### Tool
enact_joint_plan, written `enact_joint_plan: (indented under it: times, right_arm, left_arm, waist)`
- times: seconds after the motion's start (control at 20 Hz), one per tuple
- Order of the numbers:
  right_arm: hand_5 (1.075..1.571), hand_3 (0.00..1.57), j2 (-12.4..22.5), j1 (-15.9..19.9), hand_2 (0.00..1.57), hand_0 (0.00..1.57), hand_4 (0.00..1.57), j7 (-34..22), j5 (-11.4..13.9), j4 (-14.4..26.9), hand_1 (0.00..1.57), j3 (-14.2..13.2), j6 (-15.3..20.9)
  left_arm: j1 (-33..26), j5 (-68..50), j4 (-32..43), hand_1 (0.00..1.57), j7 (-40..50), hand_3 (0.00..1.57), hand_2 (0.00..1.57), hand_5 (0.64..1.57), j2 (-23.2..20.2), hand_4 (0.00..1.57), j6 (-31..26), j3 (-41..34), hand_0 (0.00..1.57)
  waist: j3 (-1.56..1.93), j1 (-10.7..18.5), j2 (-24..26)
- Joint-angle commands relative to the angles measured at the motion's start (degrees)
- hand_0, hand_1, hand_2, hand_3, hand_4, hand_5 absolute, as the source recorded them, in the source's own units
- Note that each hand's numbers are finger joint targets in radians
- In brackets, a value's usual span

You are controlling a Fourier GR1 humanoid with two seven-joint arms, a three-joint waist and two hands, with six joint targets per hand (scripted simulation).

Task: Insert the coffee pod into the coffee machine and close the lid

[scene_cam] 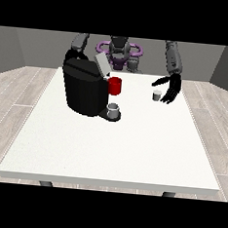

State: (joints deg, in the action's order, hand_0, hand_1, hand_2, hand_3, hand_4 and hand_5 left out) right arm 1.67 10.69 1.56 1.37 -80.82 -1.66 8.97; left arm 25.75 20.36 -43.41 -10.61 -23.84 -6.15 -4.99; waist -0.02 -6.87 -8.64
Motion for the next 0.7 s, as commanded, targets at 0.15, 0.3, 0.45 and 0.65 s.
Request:
enact_joint_plan:
  times: [0.15,0.3,0.45,0.65]
  right_arm:
    - [1.571,0.00,0.82,1.34,0.00,0.00,0.52,3.14,0.38,3.25,0.00,-1.40,0.68]
    - [1.571,0.00,-1.58,0.69,0.00,0.00,0.49,2.76,0.46,3.88,0.00,0.14,2.31]
    - [1.571,0.00,2.23,3.68,0.00,0.00,0.51,-0.13,-3.10,1.63,0.00,-3.28,-1.64]
    - [1.571,0.00,-0.65,1.56,0.00,0.00,0.51,1.77,-1.50,2.04,0.00,-1.27,0.78]
  left_arm:
    - [1.00,6.28,3.64,0.55,-4.11,0.45,0.70,1.571,-0.90,0.00,2.82,2.64,0.55]
    - [2.60,8.89,3.77,0.67,-2.33,0.55,0.81,1.571,1.87,0.00,6.63,4.00,0.67]
    - [2.61,9.25,5.87,0.72,-7.75,0.65,0.86,1.571,-0.27,0.23,10.99,1.63,0.72]
    - [3.38,10.91,9.22,0.82,-9.25,0.74,0.97,1.571,1.27,0.39,14.23,1.31,0.82]
  waist:
    - [0.00,0.89,-1.25]
    - [0.01,0.60,0.30]
    - [0.00,0.18,-1.69]
    - [0.00,0.08,-1.17]
